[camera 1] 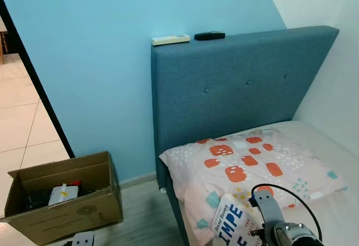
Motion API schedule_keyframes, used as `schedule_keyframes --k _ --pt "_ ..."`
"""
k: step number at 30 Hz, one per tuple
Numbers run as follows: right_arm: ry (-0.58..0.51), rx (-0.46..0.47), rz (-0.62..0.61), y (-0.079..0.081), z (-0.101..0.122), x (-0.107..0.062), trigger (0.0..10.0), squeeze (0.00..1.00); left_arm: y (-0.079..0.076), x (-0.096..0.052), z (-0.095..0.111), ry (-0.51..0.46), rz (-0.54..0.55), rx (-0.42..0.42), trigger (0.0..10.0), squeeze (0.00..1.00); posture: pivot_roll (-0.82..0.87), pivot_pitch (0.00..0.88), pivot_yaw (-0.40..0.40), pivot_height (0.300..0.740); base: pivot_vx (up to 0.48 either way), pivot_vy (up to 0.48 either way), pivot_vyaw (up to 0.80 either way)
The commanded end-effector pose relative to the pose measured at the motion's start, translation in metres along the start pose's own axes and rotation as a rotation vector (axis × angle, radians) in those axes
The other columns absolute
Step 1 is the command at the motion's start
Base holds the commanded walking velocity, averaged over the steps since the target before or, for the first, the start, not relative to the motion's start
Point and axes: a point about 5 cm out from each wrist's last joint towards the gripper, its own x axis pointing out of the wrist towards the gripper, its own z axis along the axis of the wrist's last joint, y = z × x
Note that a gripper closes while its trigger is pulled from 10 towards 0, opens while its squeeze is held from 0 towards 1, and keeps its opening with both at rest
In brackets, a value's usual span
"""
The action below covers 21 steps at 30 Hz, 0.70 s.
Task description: Clean up the room
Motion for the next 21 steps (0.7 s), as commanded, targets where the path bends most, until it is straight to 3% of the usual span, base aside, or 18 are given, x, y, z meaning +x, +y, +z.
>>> schedule_keyframes --k 1,11,14,21 --pt "0.031 0.047 -0.021 -0.002 -0.009 0.001 10.0 0.0 -0.004 0.0 -0.003 0.016 -0.001 0.012 10.0 0.0 -0.04 0.0 -0.054 0.74 0.0 0.0 0.0" --pt "0.129 0.19 -0.06 0.01 -0.041 0.007 10.0 0.0 -0.007 -0.001 -0.01 0.034 -0.001 0.008 10.0 0.0 -0.04 0.009 -0.048 0.74 0.0 0.0 0.0" --pt "0.139 0.223 -0.115 0.011 -0.051 0.008 10.0 0.0 0.004 -0.003 -0.016 0.044 0.012 0.009 10.0 0.0 -0.03 0.023 -0.034 0.74 0.0 0.0 0.0" --pt "0.104 0.193 -0.154 0.009 -0.048 0.009 10.0 0.0 0.02 -0.006 -0.017 0.043 0.031 0.013 10.0 0.0 -0.02 0.034 -0.023 0.74 0.0 0.0 0.0"
